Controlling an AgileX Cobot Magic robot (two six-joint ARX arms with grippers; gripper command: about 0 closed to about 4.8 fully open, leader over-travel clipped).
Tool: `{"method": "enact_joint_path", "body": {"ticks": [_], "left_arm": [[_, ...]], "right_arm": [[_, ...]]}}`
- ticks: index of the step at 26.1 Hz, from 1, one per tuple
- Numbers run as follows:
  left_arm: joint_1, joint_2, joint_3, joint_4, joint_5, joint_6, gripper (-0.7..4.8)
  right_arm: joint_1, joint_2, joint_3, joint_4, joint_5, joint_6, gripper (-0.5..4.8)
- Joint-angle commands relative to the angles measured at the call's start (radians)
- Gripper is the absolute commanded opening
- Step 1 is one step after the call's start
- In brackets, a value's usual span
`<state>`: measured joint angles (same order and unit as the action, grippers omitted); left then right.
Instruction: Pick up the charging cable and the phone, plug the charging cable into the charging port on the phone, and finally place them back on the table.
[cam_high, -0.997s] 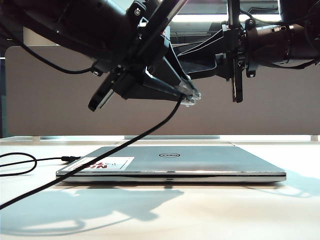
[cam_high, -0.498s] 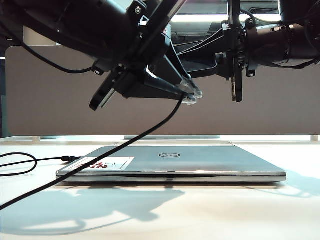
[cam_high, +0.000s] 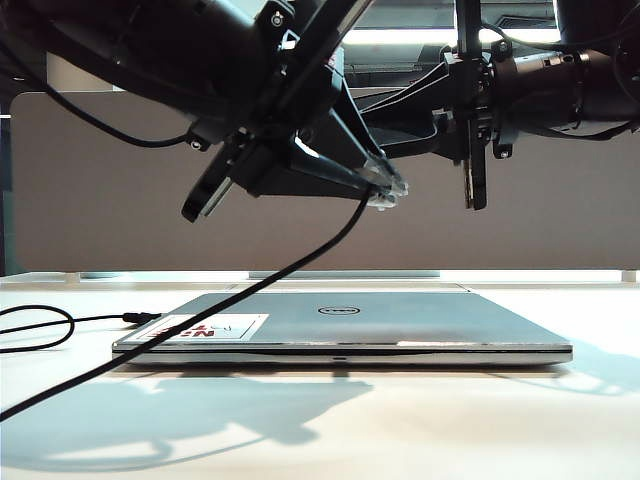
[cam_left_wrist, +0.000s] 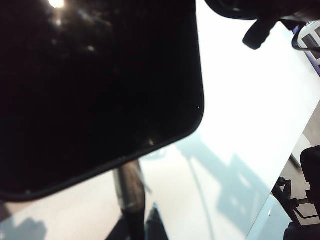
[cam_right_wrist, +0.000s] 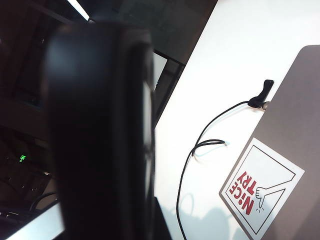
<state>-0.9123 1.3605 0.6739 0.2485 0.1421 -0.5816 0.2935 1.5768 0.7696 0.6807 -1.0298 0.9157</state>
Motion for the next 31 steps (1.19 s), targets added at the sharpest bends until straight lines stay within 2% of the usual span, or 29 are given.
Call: {"method": "enact_joint_path", "body": {"ticks": [1, 3, 8, 12, 15, 17, 20, 22, 27, 29, 31], "left_arm": [[0.002, -0.005, 0.009, 0.081, -0.022, -0.002, 0.99], [0.002, -0.006, 0.009, 0.079, -0.022, -0.002, 1.35], [0.002, -0.023, 0.01, 0.073, -0.022, -0.002, 1.36], [0.002, -0.058, 0.01, 0.041, -0.022, 0.009, 1.9], [0.003, -0.103, 0.01, -0.009, -0.022, 0.049, 1.9], [0.003, -0.122, 0.01, -0.019, -0.022, 0.076, 1.82], [0.004, -0.148, 0.01, -0.019, -0.022, 0.091, 0.79], [0.004, -0.16, 0.011, -0.021, -0.022, 0.104, -0.07], [0.025, -0.175, 0.015, -0.034, -0.023, 0.104, -0.06], [0.07, -0.175, 0.058, -0.109, -0.022, 0.129, -0.06], [0.106, -0.175, 0.096, -0.168, -0.022, 0.169, -0.06]], "right_arm": [[0.006, -0.008, 0.004, 0.025, -0.042, -0.007, -0.06], [0.006, -0.008, 0.006, 0.035, -0.04, -0.007, -0.06], [-0.006, -0.01, 0.012, 0.034, -0.01, -0.007, -0.06], [-0.028, -0.021, 0.012, 0.034, 0.025, -0.007, -0.06], [-0.067, -0.055, 0.013, 0.025, 0.063, -0.007, -0.06], [-0.087, -0.076, 0.013, 0.008, 0.082, -0.008, -0.06], [-0.12, -0.123, 0.016, -0.054, 0.119, -0.04, -0.06], [-0.135, -0.152, 0.035, -0.167, 0.151, -0.108, -0.06], [-0.167, -0.187, 0.123, -0.544, 0.205, -0.298, -0.06], [-0.193, -0.185, 0.198, -0.78, 0.208, -0.431, -0.06], [-0.209, -0.184, 0.235, -0.887, 0.227, -0.505, -0.06]]}}
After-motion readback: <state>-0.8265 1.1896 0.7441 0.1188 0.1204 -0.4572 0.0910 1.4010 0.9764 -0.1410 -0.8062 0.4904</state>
